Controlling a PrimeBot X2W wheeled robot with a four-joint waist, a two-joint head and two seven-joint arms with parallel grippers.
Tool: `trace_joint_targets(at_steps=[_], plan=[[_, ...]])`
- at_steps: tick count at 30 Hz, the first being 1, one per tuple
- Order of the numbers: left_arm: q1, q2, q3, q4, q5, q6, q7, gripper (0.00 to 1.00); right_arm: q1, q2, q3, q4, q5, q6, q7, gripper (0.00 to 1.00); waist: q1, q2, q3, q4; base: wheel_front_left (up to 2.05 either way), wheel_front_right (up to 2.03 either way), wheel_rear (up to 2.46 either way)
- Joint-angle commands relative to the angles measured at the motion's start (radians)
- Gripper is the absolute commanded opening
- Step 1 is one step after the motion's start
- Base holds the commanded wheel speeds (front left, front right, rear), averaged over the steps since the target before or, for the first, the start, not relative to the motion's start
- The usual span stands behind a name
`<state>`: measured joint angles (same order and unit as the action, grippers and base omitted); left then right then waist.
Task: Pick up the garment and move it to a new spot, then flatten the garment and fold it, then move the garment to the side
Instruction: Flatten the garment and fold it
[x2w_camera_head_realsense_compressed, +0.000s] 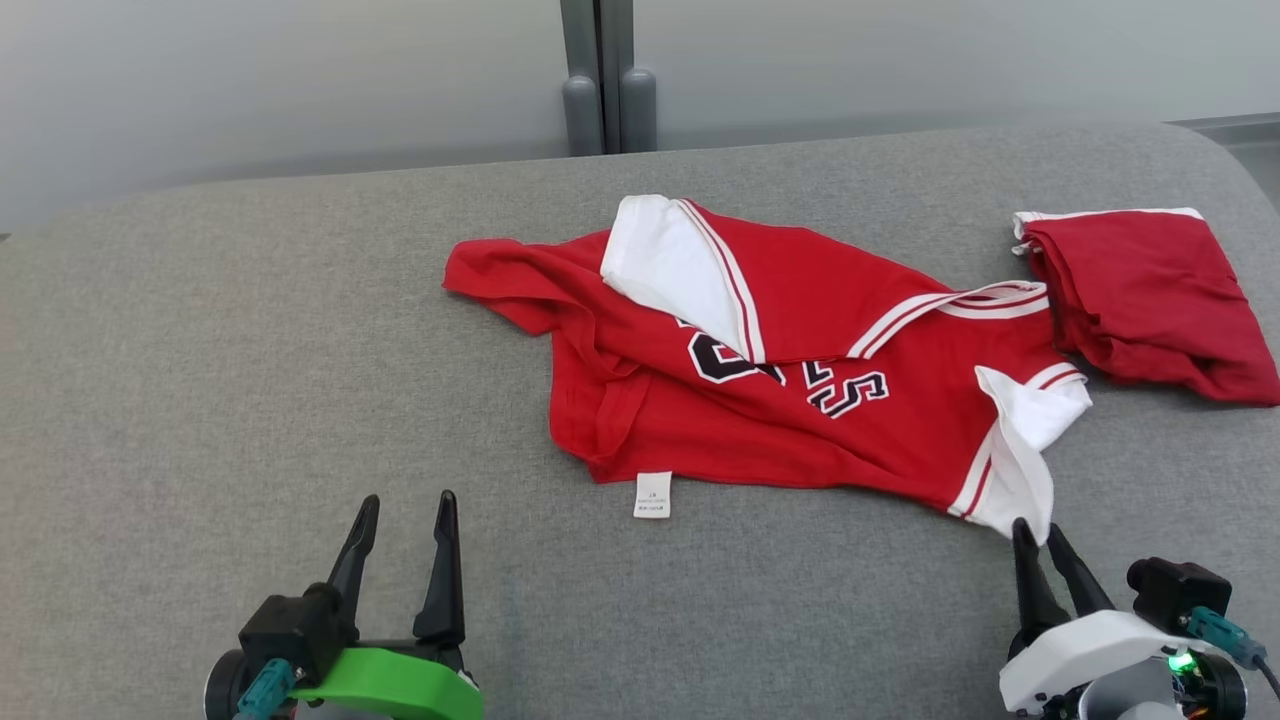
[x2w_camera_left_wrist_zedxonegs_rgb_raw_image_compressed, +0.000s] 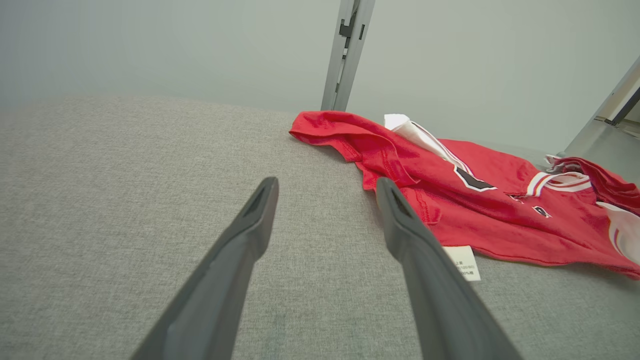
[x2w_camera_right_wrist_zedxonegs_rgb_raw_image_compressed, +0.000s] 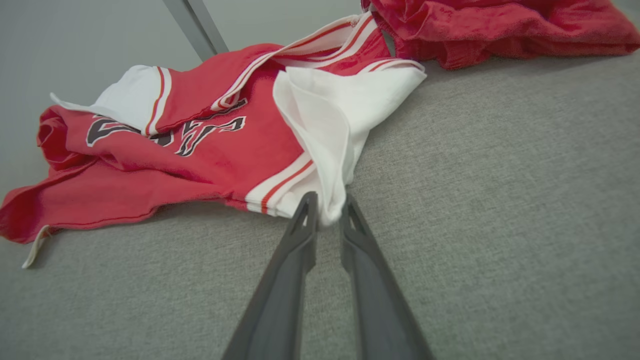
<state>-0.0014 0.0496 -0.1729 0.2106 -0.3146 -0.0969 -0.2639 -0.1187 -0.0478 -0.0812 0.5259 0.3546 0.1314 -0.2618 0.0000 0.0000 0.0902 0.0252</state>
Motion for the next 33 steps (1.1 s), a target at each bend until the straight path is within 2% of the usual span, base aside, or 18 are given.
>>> trace_joint_targets(at_steps=[1, 7, 14, 23, 33], plan=[[0.005, 0.002, 0.004, 0.003, 0.004, -0.005, 0.000, 1.00, 0.024, -0.005, 0.000, -0.012, -0.002, -0.002, -0.004, 1.00, 0.0000, 0.0000, -0.007, -0.011, 0.00, 0.00, 0.00], [0.010, 0.002, -0.010, 0.024, 0.016, -0.010, 0.000, 1.00, 0.042, -0.005, -0.041, -0.118, -0.057, -0.002, -0.004, 1.00, 0.0000, 0.0000, -0.027, -0.039, 0.00, 0.00, 0.00], [-0.064, 0.002, -0.105, 0.151, 0.017, -0.025, 0.000, 1.00, -0.007, -0.005, -0.064, -0.271, -0.136, -0.002, -0.004, 1.00, 0.0000, 0.0000, -0.025, -0.073, 0.00, 0.00, 0.00], [-0.252, 0.003, -0.243, 0.382, -0.050, -0.032, 0.000, 1.00, -0.093, -0.005, -0.012, -0.302, -0.207, -0.002, -0.004, 1.00, 0.0000, 0.0000, 0.041, -0.116, 0.00, 0.00, 0.00], [-0.426, 0.003, -0.269, 0.551, -0.135, 0.042, 0.000, 1.00, -0.161, -0.005, 0.008, -0.312, -0.236, -0.002, -0.004, 1.00, 0.0000, 0.0000, 0.132, -0.160, 0.00, 0.00, 0.00]])
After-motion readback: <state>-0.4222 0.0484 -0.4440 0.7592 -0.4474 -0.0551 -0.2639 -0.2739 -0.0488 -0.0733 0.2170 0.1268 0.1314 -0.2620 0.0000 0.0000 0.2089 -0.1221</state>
